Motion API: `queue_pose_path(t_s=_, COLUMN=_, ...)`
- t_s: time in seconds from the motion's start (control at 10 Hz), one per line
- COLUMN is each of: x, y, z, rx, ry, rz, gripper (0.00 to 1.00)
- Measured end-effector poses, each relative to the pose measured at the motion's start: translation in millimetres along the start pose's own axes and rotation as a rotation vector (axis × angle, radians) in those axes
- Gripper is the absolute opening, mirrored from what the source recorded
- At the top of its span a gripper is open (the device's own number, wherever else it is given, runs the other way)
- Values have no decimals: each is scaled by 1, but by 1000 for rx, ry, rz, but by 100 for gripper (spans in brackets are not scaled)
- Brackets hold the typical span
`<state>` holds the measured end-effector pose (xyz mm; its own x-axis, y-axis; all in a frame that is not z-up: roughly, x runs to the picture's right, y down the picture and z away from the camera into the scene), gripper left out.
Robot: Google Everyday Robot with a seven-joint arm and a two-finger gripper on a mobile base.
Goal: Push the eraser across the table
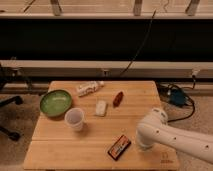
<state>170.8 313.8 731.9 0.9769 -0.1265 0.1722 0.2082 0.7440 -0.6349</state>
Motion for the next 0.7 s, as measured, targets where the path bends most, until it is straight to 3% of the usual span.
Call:
queue_pose_path(t_s=0.1, x=-3, y=2, z=2, rx=7, ry=-12, rz=2, gripper=1)
queue_pose_path(t_s=0.7, x=-26, y=3, z=13, rx=13, ry=-58, rz=-41, gripper=0)
